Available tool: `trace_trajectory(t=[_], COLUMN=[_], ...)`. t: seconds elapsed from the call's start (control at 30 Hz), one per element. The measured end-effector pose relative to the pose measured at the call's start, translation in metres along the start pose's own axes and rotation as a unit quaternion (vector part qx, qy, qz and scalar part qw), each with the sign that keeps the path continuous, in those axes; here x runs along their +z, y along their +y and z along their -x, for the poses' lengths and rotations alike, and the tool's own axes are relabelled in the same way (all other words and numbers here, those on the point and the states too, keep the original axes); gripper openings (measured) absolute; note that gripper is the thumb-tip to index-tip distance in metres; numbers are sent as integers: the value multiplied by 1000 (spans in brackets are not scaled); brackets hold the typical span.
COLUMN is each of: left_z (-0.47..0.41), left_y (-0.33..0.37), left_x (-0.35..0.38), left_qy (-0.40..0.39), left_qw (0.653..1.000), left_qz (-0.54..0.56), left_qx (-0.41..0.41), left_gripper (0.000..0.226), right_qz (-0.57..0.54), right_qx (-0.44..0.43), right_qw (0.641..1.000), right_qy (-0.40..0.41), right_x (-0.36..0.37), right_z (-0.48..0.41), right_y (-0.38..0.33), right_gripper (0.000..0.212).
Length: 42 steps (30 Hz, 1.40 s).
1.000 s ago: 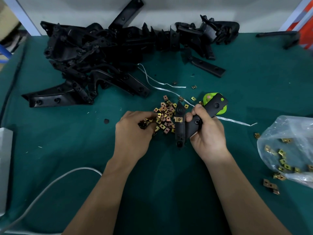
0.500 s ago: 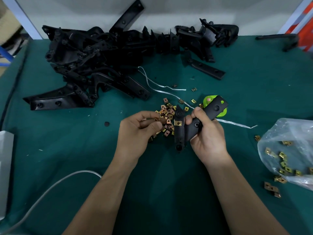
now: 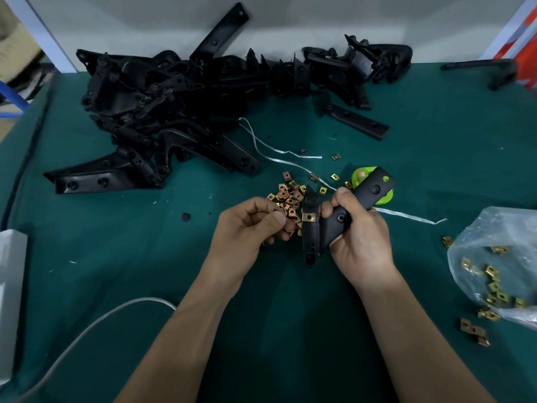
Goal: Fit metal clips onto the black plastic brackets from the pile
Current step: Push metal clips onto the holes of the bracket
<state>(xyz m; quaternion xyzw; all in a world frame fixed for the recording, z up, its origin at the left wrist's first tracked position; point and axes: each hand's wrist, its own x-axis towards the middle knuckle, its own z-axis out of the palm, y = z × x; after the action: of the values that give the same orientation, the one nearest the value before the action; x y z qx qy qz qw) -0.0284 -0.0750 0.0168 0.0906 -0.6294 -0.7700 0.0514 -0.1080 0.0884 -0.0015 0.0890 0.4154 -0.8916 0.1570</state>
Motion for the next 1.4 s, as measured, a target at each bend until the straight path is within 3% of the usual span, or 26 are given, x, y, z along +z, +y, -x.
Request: trace_trajectory(t=[0.27, 0.47, 0.63, 0.83, 0.93, 1.2, 1.33, 1.4], left_z=[-1, 0, 3, 2, 5, 7, 6, 6], left_y=[-5, -7, -2, -2, 0, 3, 4, 3], left_x=[4, 5, 7, 3, 3, 7, 5, 4], left_qy=[32, 41, 16, 39, 16, -34, -47, -46], left_qw=[998, 998, 999, 999, 999, 996, 994, 993], left_qz=[-44, -41, -26, -17, -3, -36, -41, -49], left_qx=[19, 14, 16, -13, -29, -74, -89, -95], left_gripper=[28, 25, 17, 33, 26, 34, 30, 29], right_qz=[1, 0, -12, -17, -15, -14, -10, -22], right_qx=[1, 4, 4, -4, -6, -4, -7, -15], right_qw=[1000, 1000, 1000, 1000, 1000, 1000, 1000, 1000], right_qy=[-3, -7, 2, 10, 15, 5, -3, -6], right_x=[0, 0, 2, 3, 3, 2, 3, 3], right_z=[0, 1, 1, 3, 2, 2, 2, 2], right_y=[-1, -1, -2, -3, -3, -2, -1, 1], right_gripper=[20, 30, 22, 22, 24, 24, 35, 29])
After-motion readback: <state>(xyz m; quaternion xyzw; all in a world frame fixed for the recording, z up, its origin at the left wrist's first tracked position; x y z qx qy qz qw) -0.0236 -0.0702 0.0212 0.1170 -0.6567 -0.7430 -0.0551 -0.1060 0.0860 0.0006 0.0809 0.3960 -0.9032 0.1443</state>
